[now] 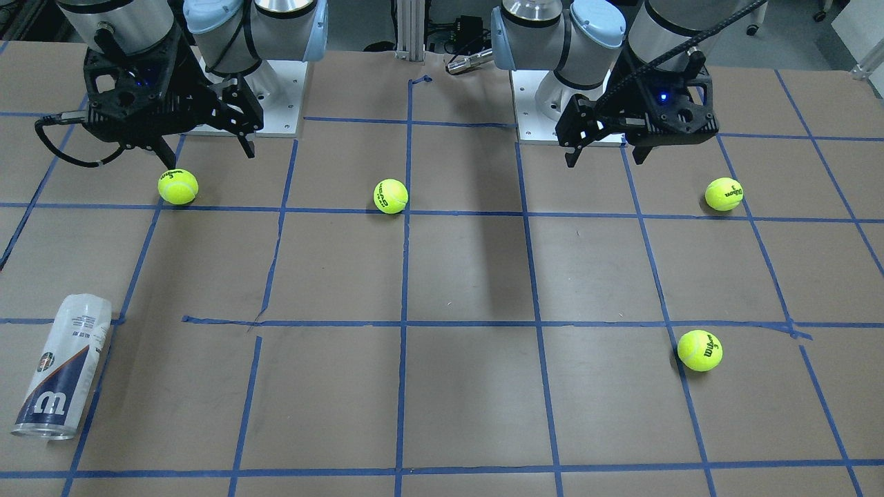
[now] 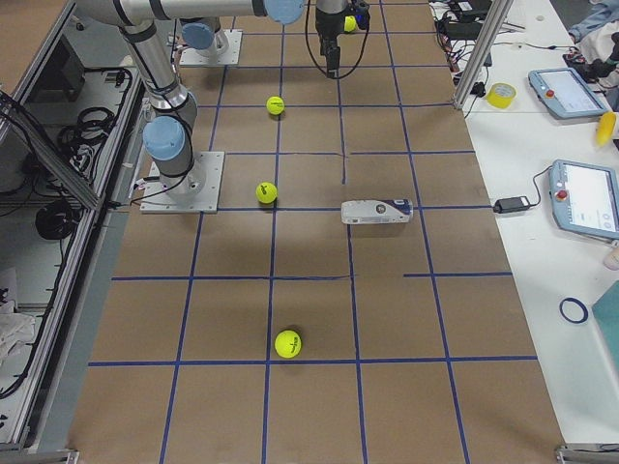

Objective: Lift up tennis ball bucket
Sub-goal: 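Move the right gripper down over the upright white Wilson ball can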

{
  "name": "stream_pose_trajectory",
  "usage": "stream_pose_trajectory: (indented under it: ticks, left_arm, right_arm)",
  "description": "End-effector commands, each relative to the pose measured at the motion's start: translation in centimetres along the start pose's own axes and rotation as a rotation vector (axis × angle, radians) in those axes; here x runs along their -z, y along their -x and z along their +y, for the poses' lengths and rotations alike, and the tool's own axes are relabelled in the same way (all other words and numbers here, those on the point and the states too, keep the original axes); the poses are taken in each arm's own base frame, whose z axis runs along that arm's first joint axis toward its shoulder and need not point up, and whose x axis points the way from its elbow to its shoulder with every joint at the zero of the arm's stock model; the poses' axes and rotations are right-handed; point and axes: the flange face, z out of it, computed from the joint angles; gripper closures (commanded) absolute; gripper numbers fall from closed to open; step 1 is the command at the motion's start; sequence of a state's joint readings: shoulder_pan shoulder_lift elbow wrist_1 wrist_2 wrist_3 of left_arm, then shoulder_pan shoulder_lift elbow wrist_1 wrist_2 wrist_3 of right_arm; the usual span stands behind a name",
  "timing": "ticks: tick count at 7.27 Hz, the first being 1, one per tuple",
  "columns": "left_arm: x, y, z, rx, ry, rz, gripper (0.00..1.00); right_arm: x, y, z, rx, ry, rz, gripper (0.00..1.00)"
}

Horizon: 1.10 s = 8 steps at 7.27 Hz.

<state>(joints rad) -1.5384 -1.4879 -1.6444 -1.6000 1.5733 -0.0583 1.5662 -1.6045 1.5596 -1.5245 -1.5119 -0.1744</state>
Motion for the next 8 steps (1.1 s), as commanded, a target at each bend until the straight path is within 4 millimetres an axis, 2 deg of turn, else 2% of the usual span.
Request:
stream_pose_trajectory:
  ticks: [1, 3, 4, 5, 6, 7, 8]
  left_arm:
    - [0.0, 0.1, 0.0, 0.001, 0.0, -0.001, 0.0]
    - [0.0, 0.1, 0.0, 0.001, 0.0, -0.004, 0.0]
    - [0.0, 0.1, 0.0, 0.001, 0.0, -0.005, 0.0]
    - [0.0, 0.2, 0.0, 0.003, 0.0, -0.005, 0.0]
    - [0.1, 0.1, 0.2, 0.001, 0.004, -0.005, 0.0]
    - [0.1, 0.0, 0.1, 0.0, 0.001, -0.005, 0.0]
    - [0.1, 0.0, 0.1, 0.0, 0.003, -0.002, 0.0]
  right_arm:
    - [0.3, -0.3, -0.2, -0.006, -0.013, 0.004, 0.0]
    - [0.6, -0.8, -0.4, -0.011, -0.019, 0.009, 0.0]
    - [1.6, -2.2, -1.0, -0.031, -0.036, 0.034, 0.0]
    - [4.3, -4.7, -2.8, -0.074, -0.093, 0.034, 0.0]
    - [3.5, -7.1, -6.3, -0.092, -0.074, 0.041, 0.0]
    - [1.1, -9.8, -10.1, -0.085, -0.045, 0.059, 0.01]
    - [-2.0, -14.7, -14.0, -0.138, -0.057, 0.056, 0.01]
